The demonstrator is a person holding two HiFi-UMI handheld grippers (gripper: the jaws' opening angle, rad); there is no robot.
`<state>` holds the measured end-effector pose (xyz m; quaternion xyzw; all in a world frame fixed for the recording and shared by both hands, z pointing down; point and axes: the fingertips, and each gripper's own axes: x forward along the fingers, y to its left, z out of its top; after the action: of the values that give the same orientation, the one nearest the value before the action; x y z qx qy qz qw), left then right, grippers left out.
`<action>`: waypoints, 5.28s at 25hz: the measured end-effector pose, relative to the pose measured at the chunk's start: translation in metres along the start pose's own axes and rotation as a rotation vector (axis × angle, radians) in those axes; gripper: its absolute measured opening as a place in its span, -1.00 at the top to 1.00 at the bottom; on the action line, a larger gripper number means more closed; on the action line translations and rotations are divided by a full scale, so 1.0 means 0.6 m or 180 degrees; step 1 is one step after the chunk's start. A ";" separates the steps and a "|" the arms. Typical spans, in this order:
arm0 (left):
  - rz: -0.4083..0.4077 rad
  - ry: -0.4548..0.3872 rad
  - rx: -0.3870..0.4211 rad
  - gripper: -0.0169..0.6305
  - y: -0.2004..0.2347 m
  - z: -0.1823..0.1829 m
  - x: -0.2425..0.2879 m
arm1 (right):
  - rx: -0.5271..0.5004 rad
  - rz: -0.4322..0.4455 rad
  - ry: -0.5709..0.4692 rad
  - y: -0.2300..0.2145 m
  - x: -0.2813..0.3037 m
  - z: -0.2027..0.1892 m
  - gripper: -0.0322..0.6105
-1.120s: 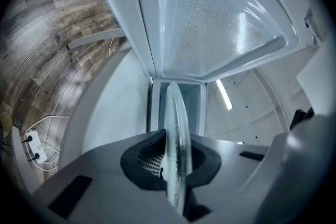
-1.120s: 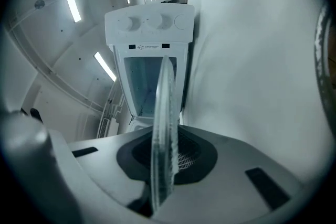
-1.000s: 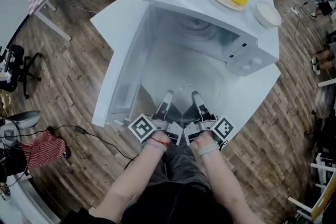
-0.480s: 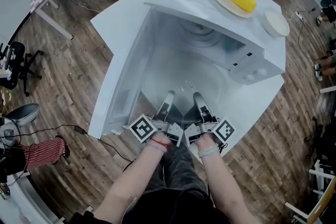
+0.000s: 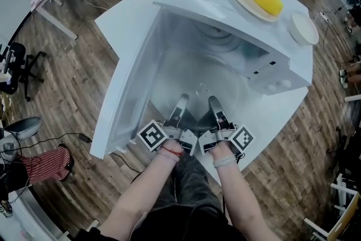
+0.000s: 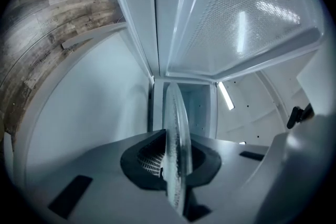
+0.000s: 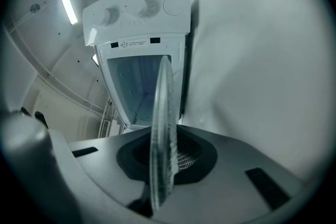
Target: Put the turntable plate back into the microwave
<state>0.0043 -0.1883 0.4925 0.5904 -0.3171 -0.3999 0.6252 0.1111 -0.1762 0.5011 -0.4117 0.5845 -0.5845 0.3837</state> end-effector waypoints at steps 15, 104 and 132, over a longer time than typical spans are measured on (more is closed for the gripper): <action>0.0061 0.0089 0.0107 0.86 0.012 0.013 0.053 | 0.0100 -0.0002 -0.0089 -0.007 0.041 0.031 0.78; -0.0083 0.0122 -0.0067 0.85 -0.001 0.010 0.077 | -0.0331 0.0152 0.0022 0.031 0.122 0.079 0.62; -0.0085 0.0132 0.0078 0.85 -0.008 0.024 0.073 | 0.0006 0.0022 -0.0027 0.020 0.103 0.043 0.77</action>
<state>0.0121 -0.2335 0.4860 0.6104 -0.3010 -0.3920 0.6190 0.1121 -0.2432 0.4906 -0.4117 0.5837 -0.5820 0.3886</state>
